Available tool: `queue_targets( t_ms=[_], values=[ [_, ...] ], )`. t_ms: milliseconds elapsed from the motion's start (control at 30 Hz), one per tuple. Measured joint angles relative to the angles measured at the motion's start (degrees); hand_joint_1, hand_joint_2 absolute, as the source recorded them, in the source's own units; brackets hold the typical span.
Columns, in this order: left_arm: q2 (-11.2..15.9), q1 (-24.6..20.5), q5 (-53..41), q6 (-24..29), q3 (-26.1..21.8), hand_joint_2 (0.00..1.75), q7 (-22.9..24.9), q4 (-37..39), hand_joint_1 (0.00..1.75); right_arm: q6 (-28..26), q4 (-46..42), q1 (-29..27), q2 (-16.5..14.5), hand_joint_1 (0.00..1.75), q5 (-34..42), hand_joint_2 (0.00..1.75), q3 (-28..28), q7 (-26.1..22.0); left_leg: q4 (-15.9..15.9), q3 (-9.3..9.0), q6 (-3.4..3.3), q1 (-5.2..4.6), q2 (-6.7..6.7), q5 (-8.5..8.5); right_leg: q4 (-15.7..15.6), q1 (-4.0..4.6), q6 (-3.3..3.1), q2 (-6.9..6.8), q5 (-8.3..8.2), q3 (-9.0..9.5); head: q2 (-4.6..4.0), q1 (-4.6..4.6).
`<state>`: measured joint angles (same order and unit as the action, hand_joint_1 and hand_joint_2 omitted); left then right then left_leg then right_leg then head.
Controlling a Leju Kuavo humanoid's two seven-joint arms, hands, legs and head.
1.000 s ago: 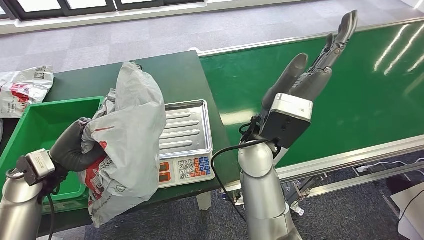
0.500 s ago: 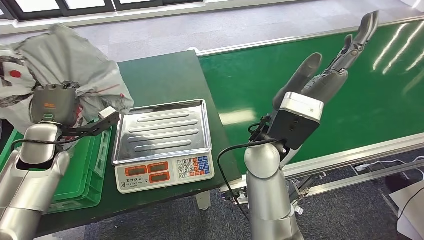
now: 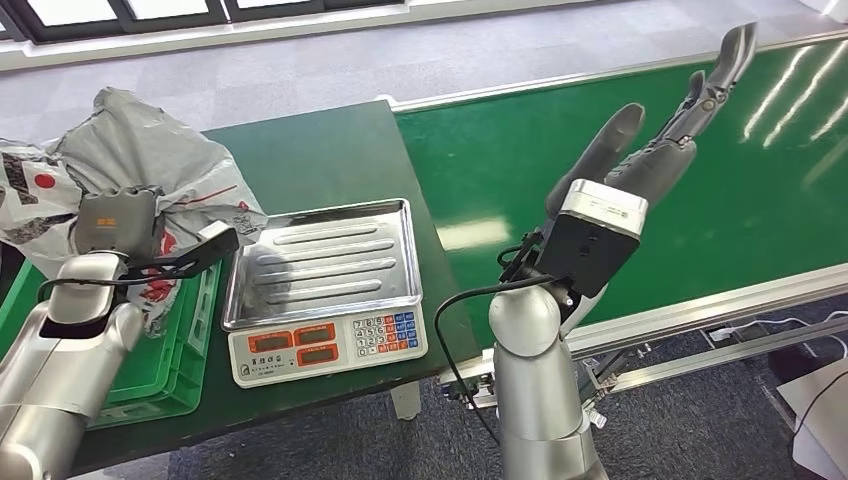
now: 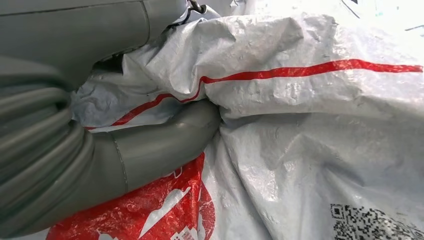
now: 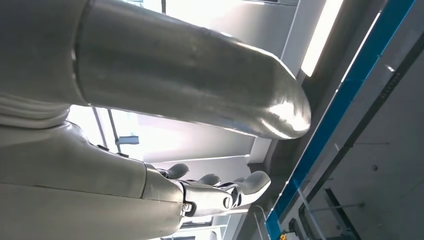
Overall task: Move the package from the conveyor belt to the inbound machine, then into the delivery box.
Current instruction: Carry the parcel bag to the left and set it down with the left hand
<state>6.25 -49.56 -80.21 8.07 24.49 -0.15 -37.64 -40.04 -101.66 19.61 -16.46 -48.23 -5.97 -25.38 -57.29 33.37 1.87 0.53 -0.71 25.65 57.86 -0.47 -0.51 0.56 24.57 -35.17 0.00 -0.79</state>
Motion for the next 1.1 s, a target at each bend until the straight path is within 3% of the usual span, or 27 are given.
queue_targets(
  t_ms=[133,333,833,1033,1067,1100],
  values=[
    [0.0,0.0,-0.5,-1.8,-0.1,1.75,0.6,0.8,1.75,0.0,0.0,0.0,0.0,0.00,-0.1,0.00,0.0,0.1,0.0,0.00,0.00,0.00,0.01,0.00,0.0,0.00,0.00,-0.01,0.00,0.02,0.00,0.00],
    [0.1,-0.4,-6.7,-7.5,-0.2,1.75,11.4,3.4,1.75,0.0,0.0,0.0,0.0,0.00,-0.5,0.00,0.0,1.1,0.0,-0.01,0.03,0.01,0.04,-0.03,0.0,0.00,0.00,-0.03,0.00,0.03,0.00,0.01],
    [0.3,-0.6,-7.3,-7.9,-0.2,1.75,12.5,5.9,1.75,0.0,0.0,0.0,0.0,0.00,-0.7,0.00,0.0,1.3,0.0,0.04,0.06,0.00,0.16,-0.06,0.0,0.00,0.00,-0.16,0.00,0.04,0.00,0.00],
    [1.0,-0.6,-8.4,-11.9,-0.7,1.75,19.4,6.9,1.75,0.0,0.0,0.1,0.0,0.00,-1.8,0.00,-0.5,3.0,0.0,0.04,0.07,0.03,0.09,-0.06,0.0,0.00,-0.01,-0.10,0.00,0.02,0.00,0.01],
    [1.2,-0.5,-8.4,-12.2,-1.0,1.75,19.3,7.1,1.39,0.0,0.0,0.1,0.0,0.00,-1.9,0.00,-0.5,3.0,0.0,0.04,0.08,0.03,0.11,-0.07,0.0,0.00,-0.01,-0.11,0.00,0.01,0.00,0.01],
    [1.3,-0.4,-8.4,-12.3,-1.2,1.31,19.0,7.2,0.95,0.0,0.0,0.1,0.0,0.00,-1.8,0.00,-0.5,2.8,0.0,0.05,0.08,0.04,0.14,-0.07,0.0,0.00,-0.01,-0.13,0.00,0.01,0.00,0.01]
  ],
)
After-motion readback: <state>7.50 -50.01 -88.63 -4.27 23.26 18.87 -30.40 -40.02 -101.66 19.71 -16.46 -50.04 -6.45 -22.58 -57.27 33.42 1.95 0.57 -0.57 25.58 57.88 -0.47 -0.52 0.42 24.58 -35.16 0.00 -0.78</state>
